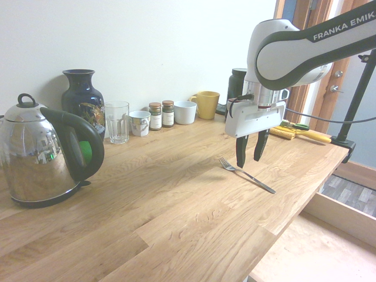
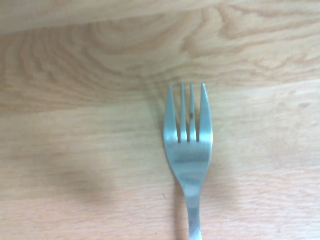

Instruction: Put fork in the drawer

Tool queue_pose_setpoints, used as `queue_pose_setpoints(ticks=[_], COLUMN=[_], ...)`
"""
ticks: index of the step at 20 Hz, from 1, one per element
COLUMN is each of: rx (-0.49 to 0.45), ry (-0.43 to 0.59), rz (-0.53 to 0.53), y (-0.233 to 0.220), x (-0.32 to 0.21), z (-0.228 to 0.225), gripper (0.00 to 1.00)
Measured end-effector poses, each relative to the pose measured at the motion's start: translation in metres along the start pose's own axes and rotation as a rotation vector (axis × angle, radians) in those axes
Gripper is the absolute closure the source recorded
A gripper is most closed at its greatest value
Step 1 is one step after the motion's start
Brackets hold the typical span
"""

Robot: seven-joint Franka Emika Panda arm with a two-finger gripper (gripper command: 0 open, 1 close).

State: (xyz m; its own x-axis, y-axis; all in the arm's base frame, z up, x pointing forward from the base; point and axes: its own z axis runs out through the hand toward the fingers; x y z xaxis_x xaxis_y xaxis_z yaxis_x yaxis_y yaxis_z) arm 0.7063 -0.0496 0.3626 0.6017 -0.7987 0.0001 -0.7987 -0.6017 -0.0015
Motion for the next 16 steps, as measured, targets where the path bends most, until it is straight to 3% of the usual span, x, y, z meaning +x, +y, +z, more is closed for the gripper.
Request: queue_pose_setpoints(ticks=[15, 16], rx=[-0.014, -0.015], ry=[-0.011, -0.012], rz=[-0.005, -0.005], y=[-0.003, -0.003], x=[-0.005, -0.005], z=[0.012, 0.013], gripper=[0.0, 1.0])
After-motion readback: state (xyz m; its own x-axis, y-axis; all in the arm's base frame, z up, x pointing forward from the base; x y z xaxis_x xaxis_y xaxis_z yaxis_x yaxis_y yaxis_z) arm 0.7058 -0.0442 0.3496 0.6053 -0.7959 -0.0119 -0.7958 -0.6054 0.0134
